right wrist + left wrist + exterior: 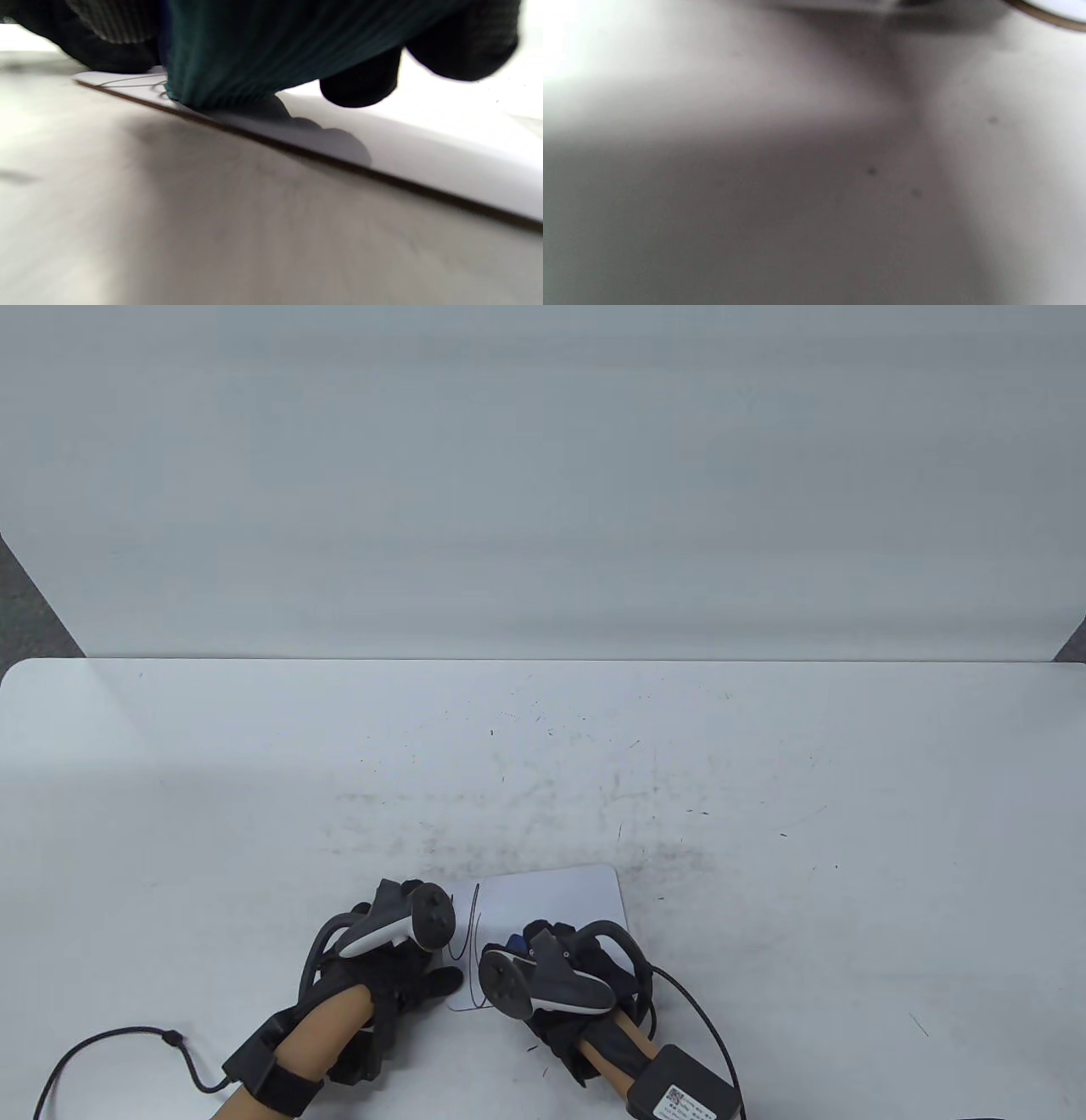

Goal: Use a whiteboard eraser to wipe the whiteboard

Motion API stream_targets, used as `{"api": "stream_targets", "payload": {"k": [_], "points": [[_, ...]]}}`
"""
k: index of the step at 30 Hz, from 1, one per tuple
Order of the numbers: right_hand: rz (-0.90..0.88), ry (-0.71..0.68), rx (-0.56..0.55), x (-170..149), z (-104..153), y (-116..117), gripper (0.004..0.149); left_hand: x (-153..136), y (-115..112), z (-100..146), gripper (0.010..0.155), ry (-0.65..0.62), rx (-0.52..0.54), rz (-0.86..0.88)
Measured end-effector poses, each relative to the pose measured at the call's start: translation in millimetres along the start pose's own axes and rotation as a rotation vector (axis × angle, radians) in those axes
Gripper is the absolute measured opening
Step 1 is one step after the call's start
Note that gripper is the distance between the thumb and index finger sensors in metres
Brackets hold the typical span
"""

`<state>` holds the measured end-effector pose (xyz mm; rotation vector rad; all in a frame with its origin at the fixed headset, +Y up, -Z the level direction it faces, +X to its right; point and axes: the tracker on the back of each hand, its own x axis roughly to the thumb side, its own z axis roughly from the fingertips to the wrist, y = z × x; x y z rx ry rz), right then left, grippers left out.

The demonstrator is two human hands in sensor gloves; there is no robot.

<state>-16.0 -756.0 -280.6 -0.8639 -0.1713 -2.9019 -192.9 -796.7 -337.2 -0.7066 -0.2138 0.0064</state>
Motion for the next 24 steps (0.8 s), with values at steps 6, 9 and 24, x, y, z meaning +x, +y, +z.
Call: {"api": "stream_targets", "payload": {"k": [6,9,24], "points": [[0.014,0.006,-0.001,3.7,17.0,2.5,0.051,-1.9,-1.7,-0.9,0.094,-0.017,-0.013,0.032],[0.022,0.007,-0.006,3.7,16.1,1.3,0.051,-2.3,-1.8,-1.4,0.094,-0.021,-0.022,0.041],[-0.011,0.109,-0.043,-19.1,-68.8,-8.8,0.051,-5.3,-1.6,-2.3,0.094,-0.048,-0.068,0.083]]}}
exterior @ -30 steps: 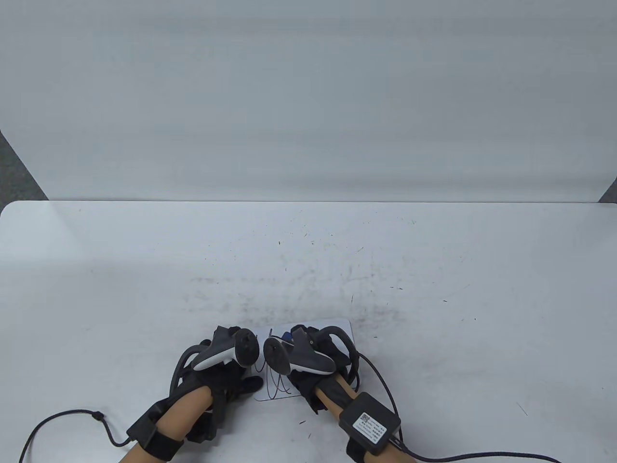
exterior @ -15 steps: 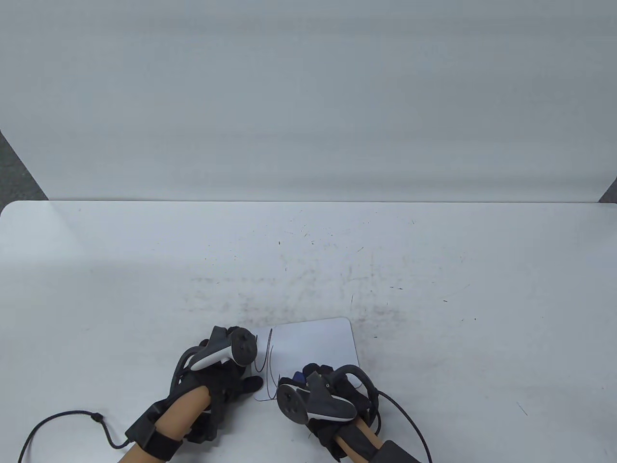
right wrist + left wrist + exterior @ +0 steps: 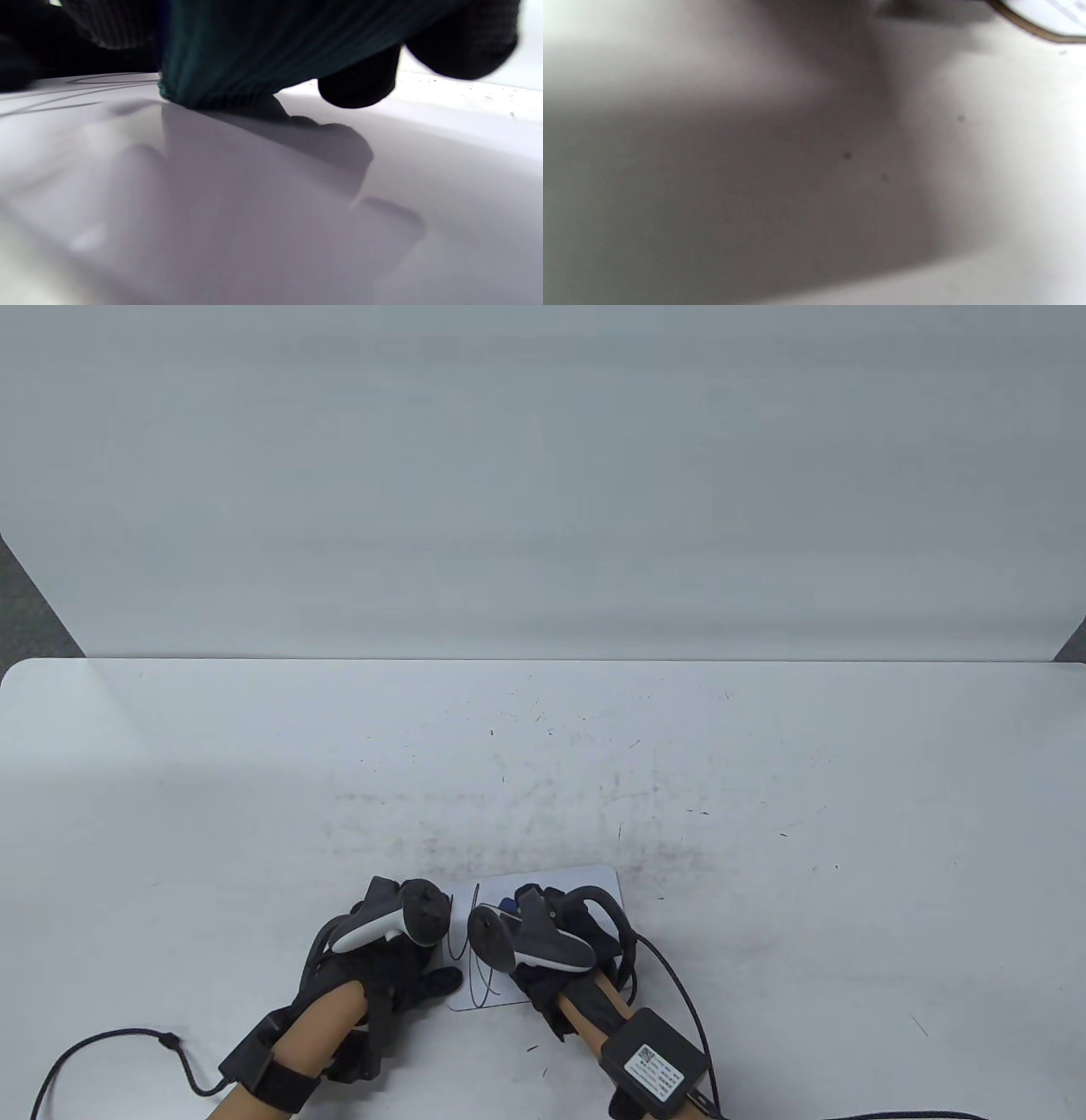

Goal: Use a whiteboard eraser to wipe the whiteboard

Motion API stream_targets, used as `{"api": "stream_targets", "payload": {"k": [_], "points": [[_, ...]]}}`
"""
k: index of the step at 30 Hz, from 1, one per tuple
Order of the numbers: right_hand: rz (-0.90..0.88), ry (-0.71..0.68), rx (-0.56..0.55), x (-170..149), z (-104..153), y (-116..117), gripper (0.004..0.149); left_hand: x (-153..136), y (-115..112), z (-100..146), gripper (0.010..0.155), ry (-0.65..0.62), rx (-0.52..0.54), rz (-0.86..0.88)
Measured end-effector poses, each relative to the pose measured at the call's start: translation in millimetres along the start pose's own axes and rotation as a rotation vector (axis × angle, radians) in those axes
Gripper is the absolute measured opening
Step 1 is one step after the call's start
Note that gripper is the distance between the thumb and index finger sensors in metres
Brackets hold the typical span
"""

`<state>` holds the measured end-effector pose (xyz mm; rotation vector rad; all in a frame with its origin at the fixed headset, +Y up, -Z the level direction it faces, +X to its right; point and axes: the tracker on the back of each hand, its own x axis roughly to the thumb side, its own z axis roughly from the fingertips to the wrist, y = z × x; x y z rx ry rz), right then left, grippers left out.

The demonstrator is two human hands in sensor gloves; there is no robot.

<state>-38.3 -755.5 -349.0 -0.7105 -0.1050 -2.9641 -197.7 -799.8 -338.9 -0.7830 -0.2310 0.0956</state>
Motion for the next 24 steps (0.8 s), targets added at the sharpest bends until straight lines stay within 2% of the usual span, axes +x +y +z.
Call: {"api": "stream_targets", "payload": {"k": [5,11,18,24], "points": [[0.001,0.051,-0.033,-1.6,-36.5,-2.0,0.051,-0.8,0.0,0.2,0.094,-0.001,0.0,0.007],[-0.01,0.058,-0.02,-1.9,-49.6,-3.7,0.051,1.6,1.9,1.9,0.094,0.033,0.022,-0.025],[0.025,-0.01,-0.021,7.2,-25.4,-1.7,0.051,2.2,2.0,2.1,0.094,0.036,0.032,-0.038],[-0.005,-0.088,0.039,18.7,23.1,0.6,0.053,2.2,2.0,1.8,0.094,0.034,0.028,-0.033]]}}
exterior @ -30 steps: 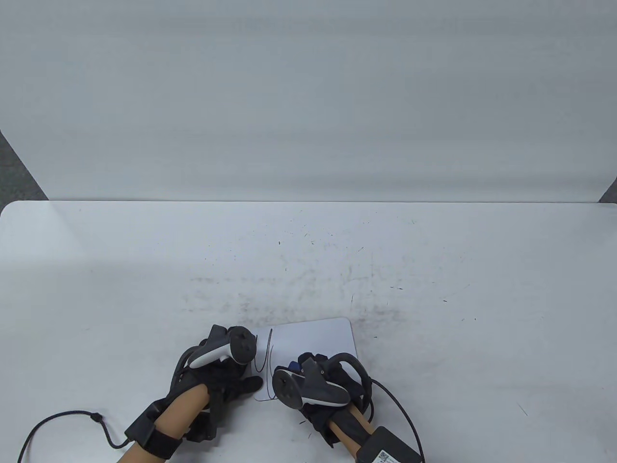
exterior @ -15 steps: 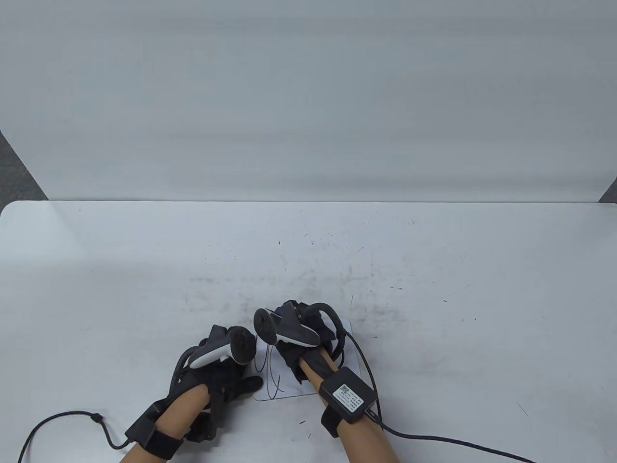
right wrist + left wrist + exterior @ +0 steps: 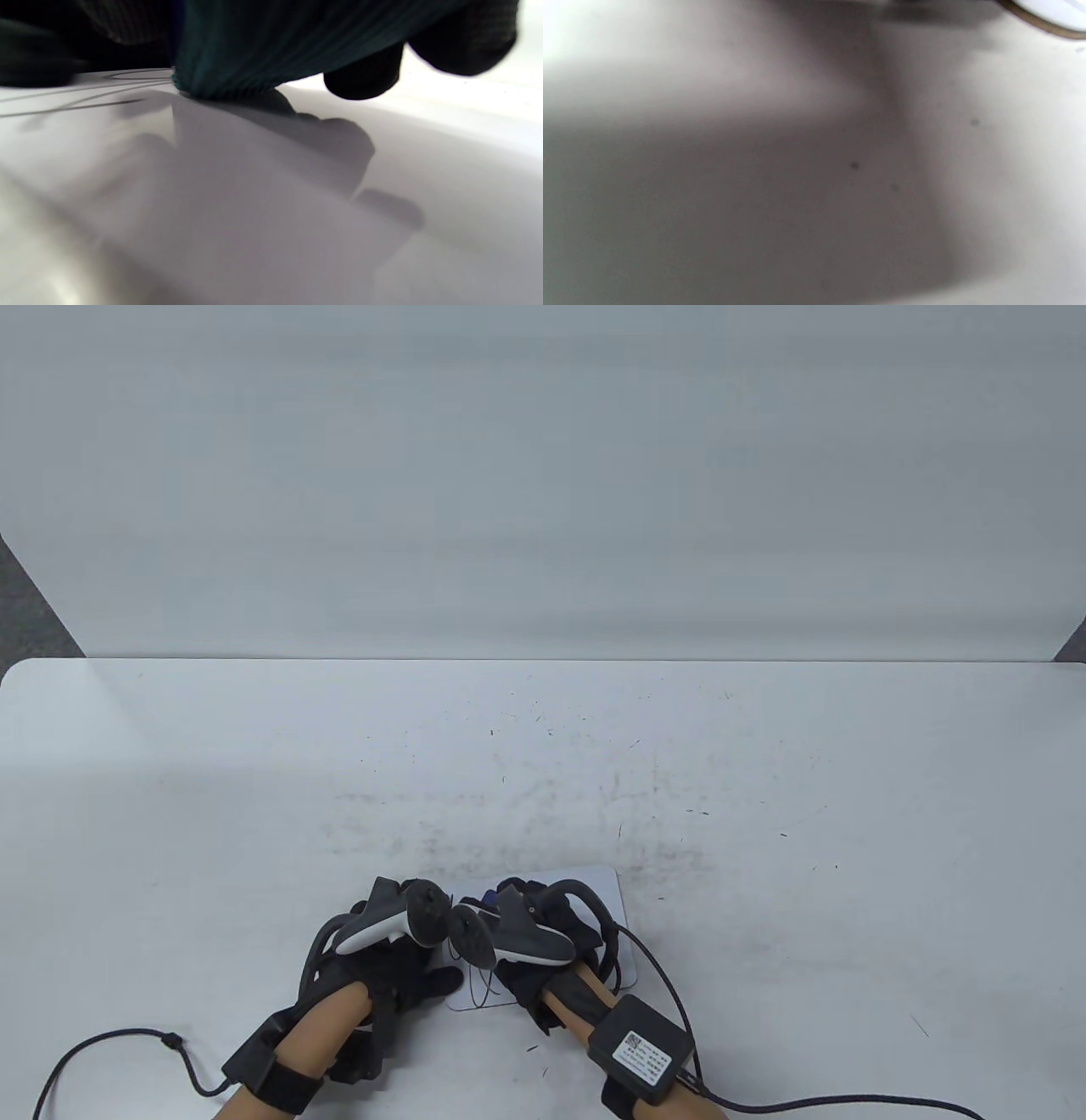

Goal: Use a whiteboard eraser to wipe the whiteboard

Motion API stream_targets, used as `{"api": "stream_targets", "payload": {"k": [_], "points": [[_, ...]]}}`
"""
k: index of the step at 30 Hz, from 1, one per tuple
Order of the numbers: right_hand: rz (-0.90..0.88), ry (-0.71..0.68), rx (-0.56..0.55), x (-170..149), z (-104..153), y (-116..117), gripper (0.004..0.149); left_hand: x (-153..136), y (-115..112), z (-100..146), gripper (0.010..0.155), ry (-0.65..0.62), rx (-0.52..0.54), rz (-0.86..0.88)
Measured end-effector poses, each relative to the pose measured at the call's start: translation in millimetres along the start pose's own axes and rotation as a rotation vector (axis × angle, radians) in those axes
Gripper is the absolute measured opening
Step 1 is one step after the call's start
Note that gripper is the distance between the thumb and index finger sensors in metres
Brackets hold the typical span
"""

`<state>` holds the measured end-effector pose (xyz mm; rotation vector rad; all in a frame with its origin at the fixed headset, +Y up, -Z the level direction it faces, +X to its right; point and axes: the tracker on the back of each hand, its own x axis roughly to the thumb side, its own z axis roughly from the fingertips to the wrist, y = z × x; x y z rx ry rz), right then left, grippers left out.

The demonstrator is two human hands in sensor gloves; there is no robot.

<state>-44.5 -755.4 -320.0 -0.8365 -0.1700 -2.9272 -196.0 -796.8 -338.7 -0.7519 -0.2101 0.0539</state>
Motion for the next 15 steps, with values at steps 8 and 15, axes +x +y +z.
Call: {"api": "stream_targets", "payload": {"k": [8,15], "points": [[-0.014,-0.055,0.072,5.3,46.8,4.4,0.054,-0.8,-0.5,-0.3,0.094,-0.01,-0.005,0.022],[-0.005,-0.096,0.143,1.4,60.3,4.7,0.062,-6.2,2.0,-2.2,0.098,-0.07,-0.072,0.111]]}}
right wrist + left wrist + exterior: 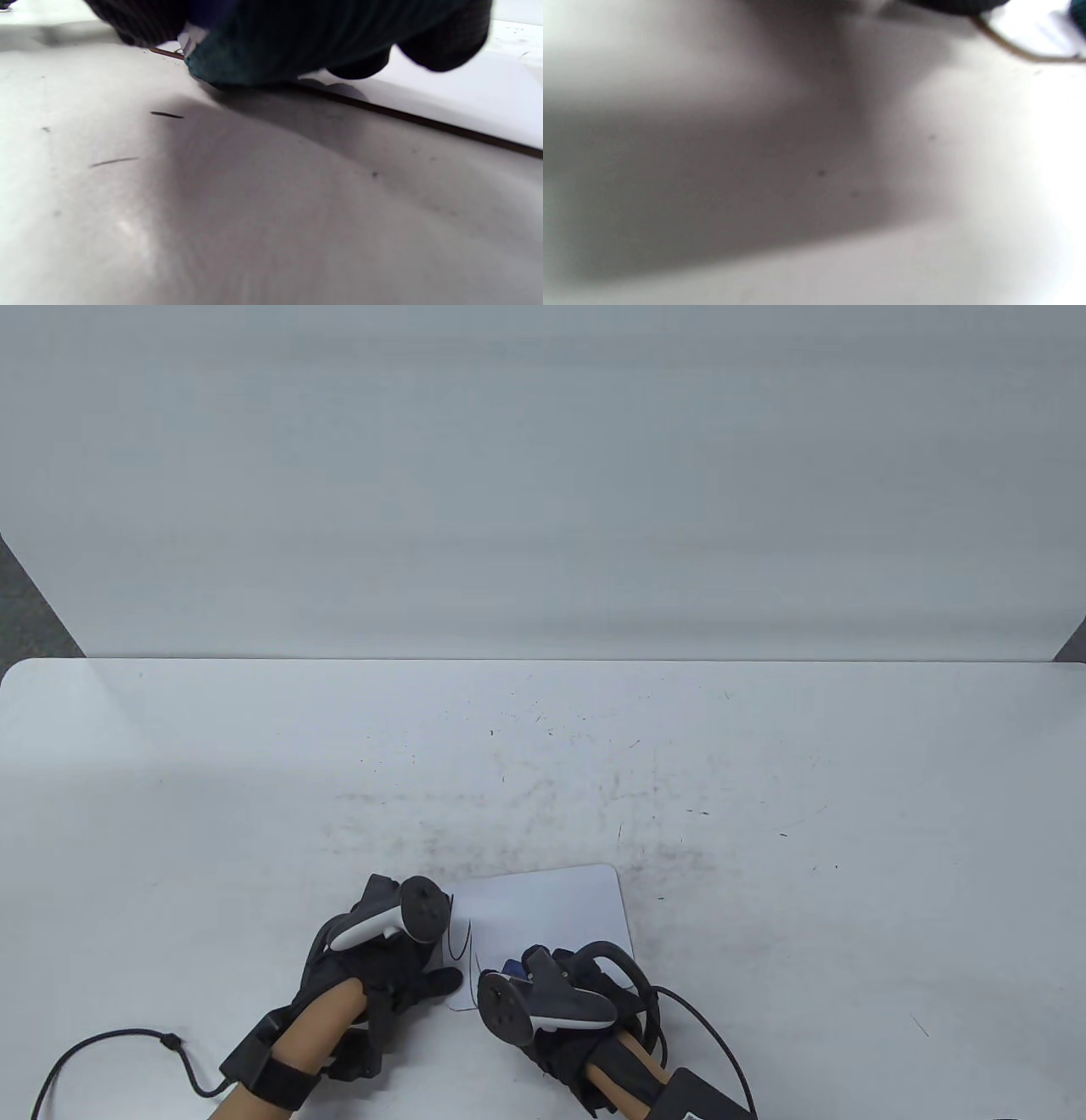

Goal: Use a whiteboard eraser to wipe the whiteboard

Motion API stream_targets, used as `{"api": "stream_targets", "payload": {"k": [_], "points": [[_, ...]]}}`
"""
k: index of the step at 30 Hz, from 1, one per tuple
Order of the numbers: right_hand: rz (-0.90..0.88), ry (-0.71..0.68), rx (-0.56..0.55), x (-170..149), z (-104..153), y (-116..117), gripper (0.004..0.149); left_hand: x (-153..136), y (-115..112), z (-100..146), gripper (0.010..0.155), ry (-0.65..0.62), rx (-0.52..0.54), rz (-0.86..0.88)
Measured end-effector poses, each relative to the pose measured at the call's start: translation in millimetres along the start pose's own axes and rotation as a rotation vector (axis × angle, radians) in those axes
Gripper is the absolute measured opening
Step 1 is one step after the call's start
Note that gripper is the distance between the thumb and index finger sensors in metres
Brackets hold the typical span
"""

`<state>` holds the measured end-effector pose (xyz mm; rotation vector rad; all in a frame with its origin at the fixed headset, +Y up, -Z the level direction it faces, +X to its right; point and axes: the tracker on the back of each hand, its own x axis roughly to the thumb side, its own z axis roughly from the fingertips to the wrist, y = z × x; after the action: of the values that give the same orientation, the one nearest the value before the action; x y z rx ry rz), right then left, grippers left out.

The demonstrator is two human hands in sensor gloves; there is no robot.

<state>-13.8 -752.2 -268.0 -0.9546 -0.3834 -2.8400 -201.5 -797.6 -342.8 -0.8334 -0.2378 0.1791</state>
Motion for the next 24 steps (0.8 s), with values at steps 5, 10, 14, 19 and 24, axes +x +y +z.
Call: {"api": "stream_targets", "payload": {"k": [5,10,14,19,24], "points": [[-0.125,0.009,-0.247,-15.5,3.5,-5.7,0.063,0.4,1.3,-0.3,0.102,0.01,0.002,-0.047],[-0.07,0.038,-0.28,-20.2,-16.3,-9.7,0.059,0.5,0.3,-0.2,0.102,0.008,0.0,-0.038],[-0.066,0.084,-0.303,-23.8,-38.6,-15.9,0.058,0.6,0.2,0.0,0.102,0.008,-0.004,-0.038],[-0.078,0.152,-0.345,-29.4,-64.8,-21.6,0.056,0.4,-0.3,0.2,0.102,0.005,-0.003,-0.033],[-0.061,0.183,-0.374,-26.7,-81.5,-26.2,0.056,0.2,-0.8,0.2,0.102,0.001,0.003,-0.03]]}}
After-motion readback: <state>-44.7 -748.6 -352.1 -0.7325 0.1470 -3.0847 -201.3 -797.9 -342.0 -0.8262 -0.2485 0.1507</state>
